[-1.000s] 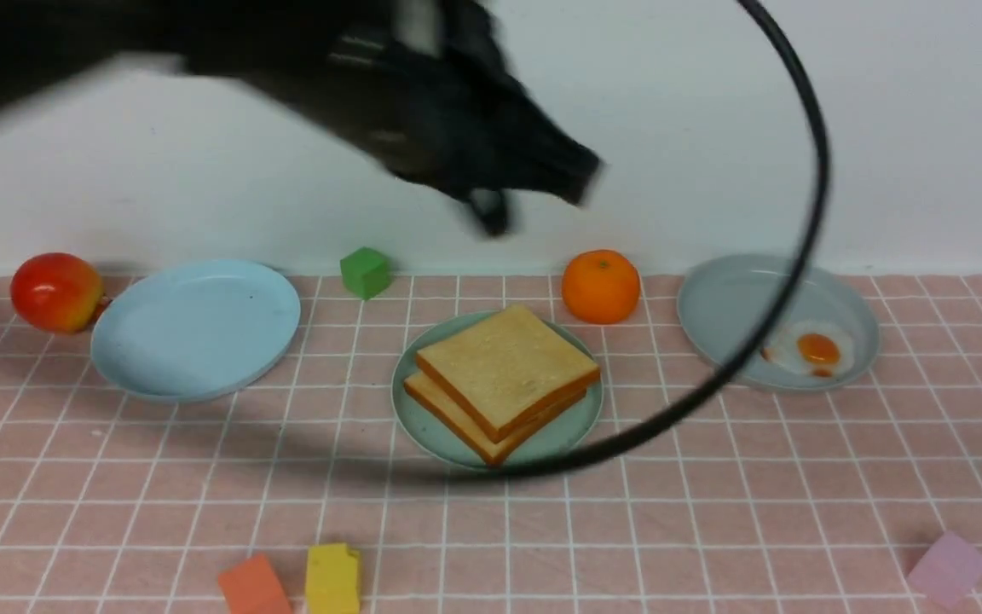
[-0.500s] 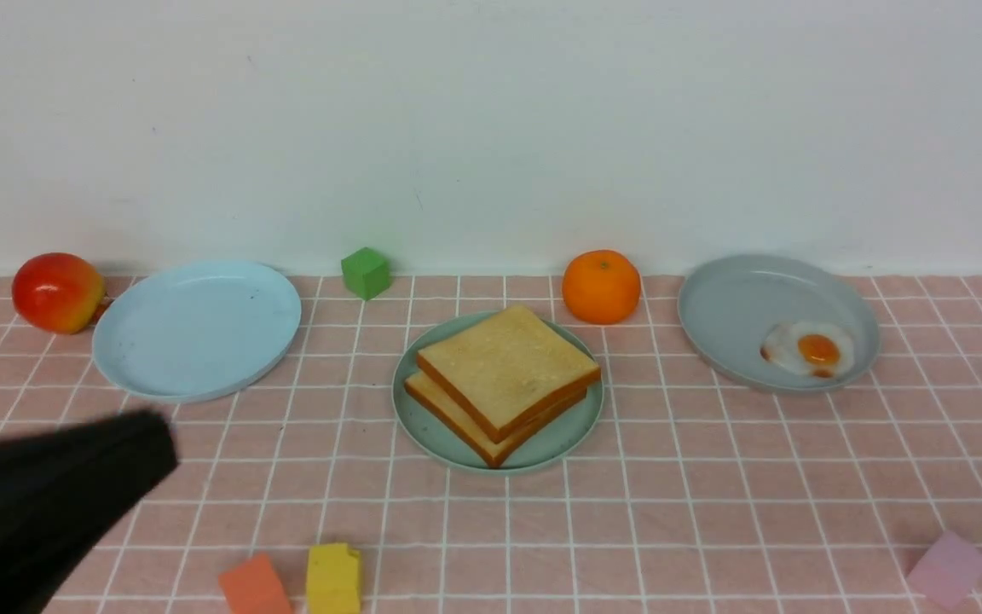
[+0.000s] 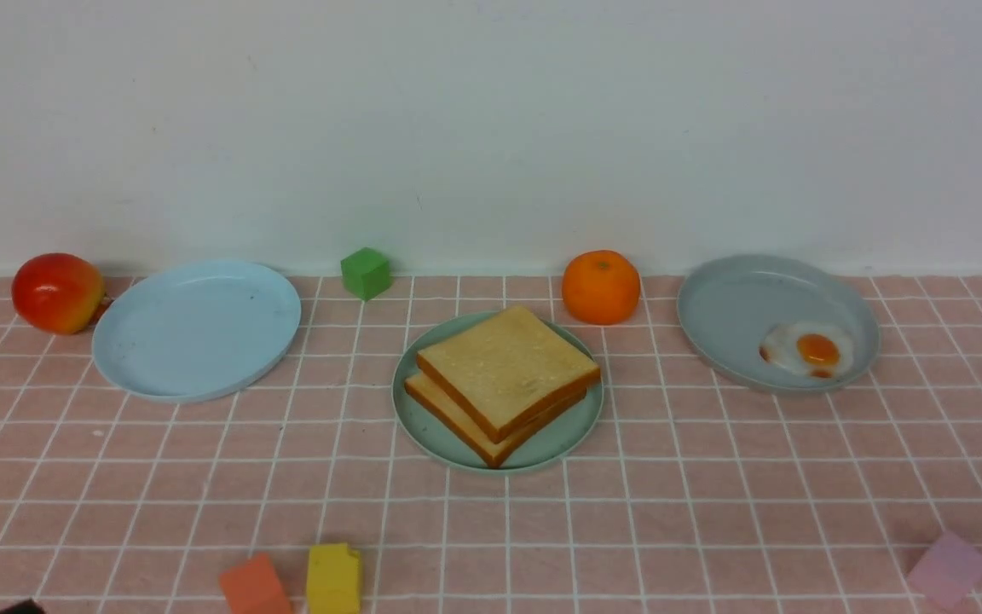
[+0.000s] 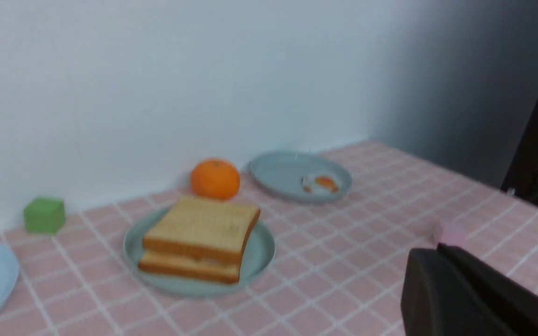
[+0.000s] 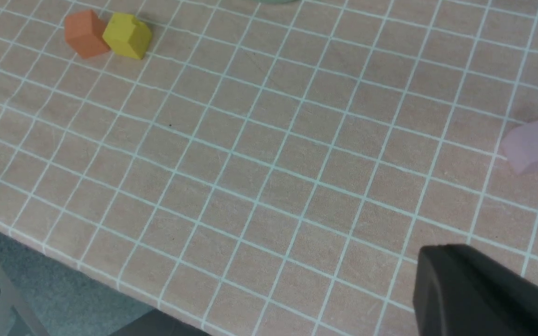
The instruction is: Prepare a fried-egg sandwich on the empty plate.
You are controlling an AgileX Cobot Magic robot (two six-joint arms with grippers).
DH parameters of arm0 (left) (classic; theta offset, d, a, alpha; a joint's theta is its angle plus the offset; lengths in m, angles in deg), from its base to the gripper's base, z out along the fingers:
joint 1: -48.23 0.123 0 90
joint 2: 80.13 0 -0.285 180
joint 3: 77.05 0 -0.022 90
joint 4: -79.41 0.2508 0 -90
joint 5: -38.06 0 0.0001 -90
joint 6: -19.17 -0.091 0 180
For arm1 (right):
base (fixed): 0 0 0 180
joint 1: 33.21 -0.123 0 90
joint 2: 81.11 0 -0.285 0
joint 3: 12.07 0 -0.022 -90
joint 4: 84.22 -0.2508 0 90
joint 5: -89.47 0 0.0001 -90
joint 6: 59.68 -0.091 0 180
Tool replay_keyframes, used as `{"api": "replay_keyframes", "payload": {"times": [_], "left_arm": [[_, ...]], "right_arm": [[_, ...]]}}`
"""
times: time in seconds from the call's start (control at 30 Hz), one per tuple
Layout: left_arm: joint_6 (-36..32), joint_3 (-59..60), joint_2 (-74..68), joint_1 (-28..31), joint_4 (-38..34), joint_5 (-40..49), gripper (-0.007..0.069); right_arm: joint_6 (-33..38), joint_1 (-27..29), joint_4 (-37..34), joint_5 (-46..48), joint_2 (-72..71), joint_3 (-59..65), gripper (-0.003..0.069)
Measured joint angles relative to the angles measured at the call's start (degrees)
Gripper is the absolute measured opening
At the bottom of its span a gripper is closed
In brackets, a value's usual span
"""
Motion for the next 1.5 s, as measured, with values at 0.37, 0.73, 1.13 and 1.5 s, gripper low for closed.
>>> {"api": "replay_keyframes", "payload": {"times": [0.37,0.73,1.13,1.5], "left_arm": [[0.00,0.11,-0.01,0.00,-0.16,6.96,-0.0013],[0.00,0.12,-0.01,0.00,-0.16,11.85,-0.0011],[0.05,0.12,-0.01,0.00,-0.21,12.83,-0.0002],[0.05,0.12,-0.01,0.00,-0.21,12.88,0.0006]], "right_arm": [[0.00,12.95,0.18,0.00,-11.14,0.05,0.0007],[6.32,22.78,0.91,-34.32,-21.44,29.51,-0.0004],[7.12,24.31,2.58,-49.50,-26.07,51.18,-0.0004],[7.12,24.38,2.70,-50.01,-26.07,51.29,0.0000]]}}
